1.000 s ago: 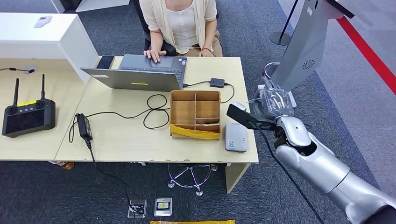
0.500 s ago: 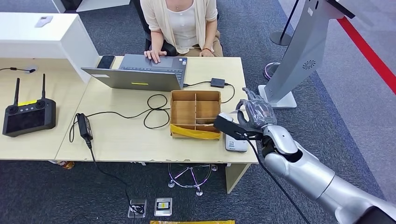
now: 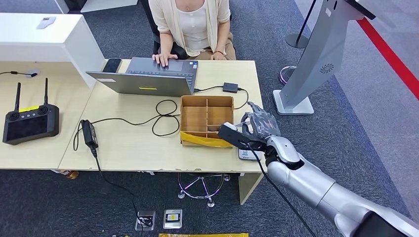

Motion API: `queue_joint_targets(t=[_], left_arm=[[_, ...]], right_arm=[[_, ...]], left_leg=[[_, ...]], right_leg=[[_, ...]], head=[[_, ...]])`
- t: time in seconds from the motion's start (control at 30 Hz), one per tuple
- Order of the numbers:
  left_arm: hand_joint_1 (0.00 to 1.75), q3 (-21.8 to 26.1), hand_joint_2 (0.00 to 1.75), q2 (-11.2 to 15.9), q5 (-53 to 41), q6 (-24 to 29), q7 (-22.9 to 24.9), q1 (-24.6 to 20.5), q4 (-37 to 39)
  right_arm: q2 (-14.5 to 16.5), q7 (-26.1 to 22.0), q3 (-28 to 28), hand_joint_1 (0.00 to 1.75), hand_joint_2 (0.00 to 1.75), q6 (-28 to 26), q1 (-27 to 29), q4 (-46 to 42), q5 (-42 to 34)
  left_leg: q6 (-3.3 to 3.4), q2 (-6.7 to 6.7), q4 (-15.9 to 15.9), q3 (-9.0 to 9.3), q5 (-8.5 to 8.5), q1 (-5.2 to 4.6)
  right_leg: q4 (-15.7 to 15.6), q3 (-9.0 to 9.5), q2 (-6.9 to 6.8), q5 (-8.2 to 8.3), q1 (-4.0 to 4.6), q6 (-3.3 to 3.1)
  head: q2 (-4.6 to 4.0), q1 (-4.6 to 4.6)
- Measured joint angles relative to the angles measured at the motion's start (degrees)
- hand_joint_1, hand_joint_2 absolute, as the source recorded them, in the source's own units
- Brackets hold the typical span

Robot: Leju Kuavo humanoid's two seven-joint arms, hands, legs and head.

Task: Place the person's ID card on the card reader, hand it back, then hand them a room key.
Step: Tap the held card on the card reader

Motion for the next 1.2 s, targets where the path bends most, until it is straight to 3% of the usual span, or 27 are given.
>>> queue_joint_targets(t=[0.27, 0.67, 1.2], left_arm=[[0.0, 0.0, 0.0, 0.0, -0.7, 0.3, 0.8, 0.0, 0.0], [0.0, 0.0, 0.0, 0.0, -2.0, -0.5, 1.3, 0.0, 0.0], [0.0, 0.0, 0.0, 0.2, -2.1, -0.2, 1.3, 0.4, 0.0]], right_arm=[[0.3, 2.6, 0.6, 1.75, 1.75, 0.2, 0.0, 3.4, -0.1], [-2.8, 7.3, 0.6, 1.75, 1.75, 2.2, 3.2, 2.2, 1.6], [-4.7, 8.3, 0.5, 1.75, 1.75, 3.7, 7.3, -1.6, 2.9]], left_leg=[[0.0, 0.01, 0.0, 0.03, 0.0, 0.0], [0.0, 0.02, 0.0, 0.05, -0.01, 0.0], [0.0, 0.08, 0.0, 0.08, -0.01, 0.01]], right_leg=[[0.0, -0.03, 0.02, 0.0, 0.0, 0.0], [0.0, -0.02, 0.09, 0.0, 0.0, 0.0], [0.0, 0.0, 0.16, 0.01, 0.01, -0.01]], head=[[0.0, 0.0], [0.0, -0.01], [0.0, -0.01]])
